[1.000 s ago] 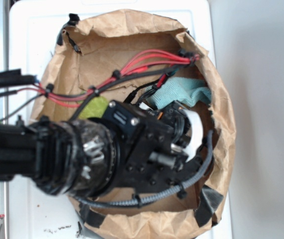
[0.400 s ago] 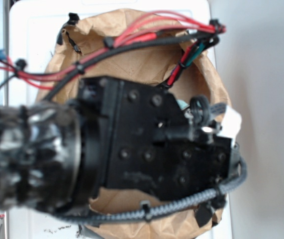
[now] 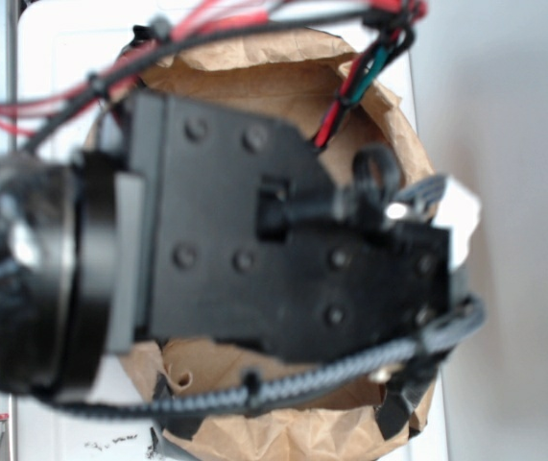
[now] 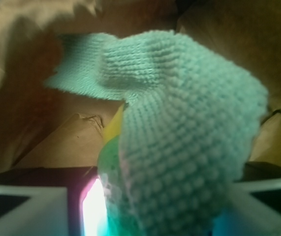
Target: Grab the green ball.
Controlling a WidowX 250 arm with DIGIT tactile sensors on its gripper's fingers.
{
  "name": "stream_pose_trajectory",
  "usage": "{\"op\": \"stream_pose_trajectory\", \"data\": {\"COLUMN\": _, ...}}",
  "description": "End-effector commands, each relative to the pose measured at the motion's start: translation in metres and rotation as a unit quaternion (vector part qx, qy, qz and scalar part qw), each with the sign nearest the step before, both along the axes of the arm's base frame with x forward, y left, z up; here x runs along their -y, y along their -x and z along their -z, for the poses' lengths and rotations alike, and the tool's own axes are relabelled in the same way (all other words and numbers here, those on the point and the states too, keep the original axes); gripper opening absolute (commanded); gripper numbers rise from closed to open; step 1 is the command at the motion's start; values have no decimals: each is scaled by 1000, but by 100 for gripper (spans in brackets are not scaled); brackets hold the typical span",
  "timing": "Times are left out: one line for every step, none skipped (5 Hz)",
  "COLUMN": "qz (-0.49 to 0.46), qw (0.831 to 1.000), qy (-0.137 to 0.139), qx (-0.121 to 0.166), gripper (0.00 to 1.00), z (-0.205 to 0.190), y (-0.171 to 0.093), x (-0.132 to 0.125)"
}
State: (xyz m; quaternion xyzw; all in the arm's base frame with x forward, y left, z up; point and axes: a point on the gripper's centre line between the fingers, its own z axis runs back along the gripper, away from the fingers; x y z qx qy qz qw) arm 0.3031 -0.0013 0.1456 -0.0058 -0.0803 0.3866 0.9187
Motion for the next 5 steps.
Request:
{"op": "stream_pose_trajectory", "data": {"qz": 14, "qw": 999, "qy": 0, "qx": 33, "gripper": 0, "z": -46, "y": -7, "x": -21}}
{"op": "stream_pose_trajectory", "data": {"qz": 23, "qw": 999, "qy": -15, "qx": 24, "gripper": 0, "z": -40, "y": -9, "x": -18}}
{"op": "stream_pose_trajectory", "data": {"qz": 29, "qw": 999, "qy": -25, "qx": 17, "gripper": 0, "z": -37, "y": -7, "x": -17}}
{"op": "stream_pose_trajectory", "data": {"qz": 44, "qw": 998, "qy": -48, "qx": 23, "gripper": 0, "z": -23, "y": -1, "x": -16}}
{"op": "stream_pose_trajectory", "data": {"qz": 75, "qw": 994, "qy": -72, "qx": 15, "gripper": 0, "z": -15, "y": 12, "x": -16}}
